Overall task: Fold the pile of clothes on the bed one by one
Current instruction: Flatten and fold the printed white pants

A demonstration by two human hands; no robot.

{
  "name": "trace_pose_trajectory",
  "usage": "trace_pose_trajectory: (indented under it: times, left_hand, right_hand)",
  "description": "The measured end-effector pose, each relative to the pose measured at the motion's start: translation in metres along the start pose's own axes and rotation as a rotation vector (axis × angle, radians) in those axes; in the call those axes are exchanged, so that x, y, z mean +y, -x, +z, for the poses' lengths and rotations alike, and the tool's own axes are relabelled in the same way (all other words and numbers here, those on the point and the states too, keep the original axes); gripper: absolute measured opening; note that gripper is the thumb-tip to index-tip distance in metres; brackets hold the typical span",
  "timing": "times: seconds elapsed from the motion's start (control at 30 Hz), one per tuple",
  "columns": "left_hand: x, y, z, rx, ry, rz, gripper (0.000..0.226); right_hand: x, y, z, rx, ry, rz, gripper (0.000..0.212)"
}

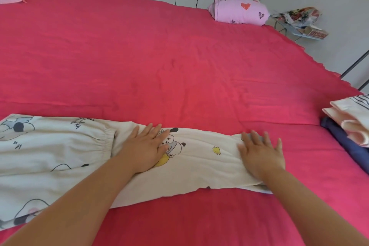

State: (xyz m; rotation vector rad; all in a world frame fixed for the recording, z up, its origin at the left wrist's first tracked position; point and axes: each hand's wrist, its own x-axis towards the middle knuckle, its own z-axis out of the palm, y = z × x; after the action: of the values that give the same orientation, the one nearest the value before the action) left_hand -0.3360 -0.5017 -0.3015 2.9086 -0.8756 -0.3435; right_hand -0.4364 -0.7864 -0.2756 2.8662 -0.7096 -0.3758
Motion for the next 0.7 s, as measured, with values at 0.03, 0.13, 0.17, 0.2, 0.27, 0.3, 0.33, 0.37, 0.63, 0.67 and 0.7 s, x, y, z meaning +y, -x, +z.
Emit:
trace_pose_trajectory:
  times: [0.03,0.13,0.17,0.2,0.27,0.3,0.33,0.37,0.63,0.67,0.7]
  left_hand:
    - [0.003,0.002,-0.003,0.021,-0.006,-0.009,0.061]
    - [0.019,0.019,-0.008,0.134,0.03,-0.001,0.088]
    - [0.024,0.026,-0.005,0.158,0.051,0.0,0.095]
    - [0.027,0.033,0.001,0.159,0.071,0.001,0.101]
    - [0.03,0.042,0.015,0.124,0.078,0.002,0.112]
    - [0.028,0.044,0.021,0.109,0.078,-0.002,0.113]
    - [0.026,0.043,0.025,0.103,0.084,-0.007,0.112]
    - [0.025,0.041,0.024,0.098,0.088,-0.008,0.113]
    - [0.05,0.051,0.016,0.114,0.056,0.002,0.107]
    - [0.051,0.052,0.019,0.083,0.047,-0.004,0.112]
    - [0.051,0.05,0.019,0.064,0.049,-0.013,0.11]
  right_hand:
    - [0.0,0.003,-0.008,0.015,0.009,0.037,0.053]
    - [-0.036,0.024,-0.019,0.246,-0.091,-0.15,0.052]
    - [-0.052,0.036,-0.017,0.295,-0.186,-0.283,0.057]
    - [-0.065,0.047,-0.01,0.272,-0.244,-0.39,0.068]
    - [-0.067,0.059,0.013,0.132,-0.23,-0.403,0.092]
    - [-0.057,0.06,0.024,0.101,-0.225,-0.335,0.095]
    - [-0.043,0.06,0.029,0.101,-0.235,-0.261,0.093]
    - [-0.028,0.057,0.032,0.095,-0.227,-0.188,0.082]
    - [0.023,0.059,0.021,0.203,-0.638,0.263,0.058]
    - [0.023,0.058,0.019,0.148,-0.654,0.303,0.058]
    - [0.021,0.057,0.013,0.099,-0.686,0.342,0.056]
